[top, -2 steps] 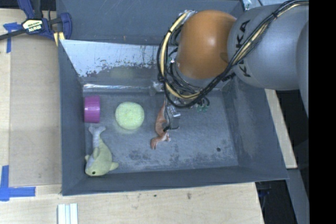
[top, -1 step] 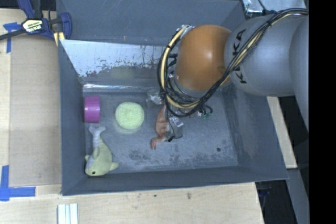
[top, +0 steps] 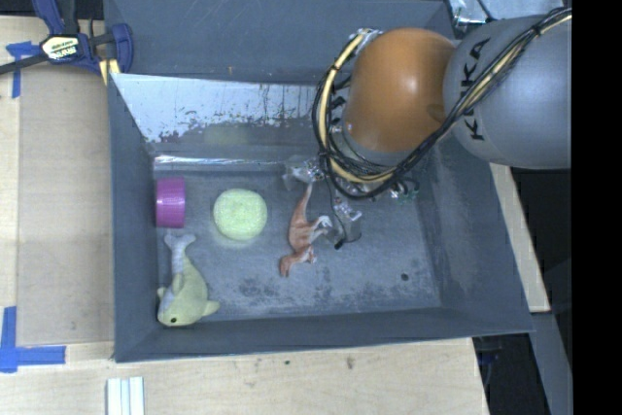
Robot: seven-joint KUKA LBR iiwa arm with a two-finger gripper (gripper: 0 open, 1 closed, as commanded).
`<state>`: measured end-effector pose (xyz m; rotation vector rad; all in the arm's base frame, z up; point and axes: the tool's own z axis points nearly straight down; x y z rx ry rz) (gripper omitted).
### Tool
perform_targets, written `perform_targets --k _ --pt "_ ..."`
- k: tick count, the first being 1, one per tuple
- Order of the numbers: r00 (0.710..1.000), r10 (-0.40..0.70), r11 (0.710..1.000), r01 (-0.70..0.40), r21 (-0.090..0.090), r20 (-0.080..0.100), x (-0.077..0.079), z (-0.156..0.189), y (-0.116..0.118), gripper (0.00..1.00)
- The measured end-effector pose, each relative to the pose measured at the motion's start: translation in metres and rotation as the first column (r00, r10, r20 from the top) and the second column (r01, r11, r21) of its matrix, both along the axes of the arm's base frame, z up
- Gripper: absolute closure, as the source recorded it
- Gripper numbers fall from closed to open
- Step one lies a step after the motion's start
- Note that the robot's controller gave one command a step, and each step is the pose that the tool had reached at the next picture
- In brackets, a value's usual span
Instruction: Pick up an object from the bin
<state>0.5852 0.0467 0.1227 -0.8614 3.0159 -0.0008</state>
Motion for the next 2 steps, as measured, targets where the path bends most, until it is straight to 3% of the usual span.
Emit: perform_targets --k 1,2 --pt "1.000 0.018 1.000 -0.018 0.001 -0.003 -0.016 -0.054 0.001 0.00" --pt "0.960 0.280 0.960 -0.280 0.000 -0.001 0.016 -0.052 0.013 1.00"
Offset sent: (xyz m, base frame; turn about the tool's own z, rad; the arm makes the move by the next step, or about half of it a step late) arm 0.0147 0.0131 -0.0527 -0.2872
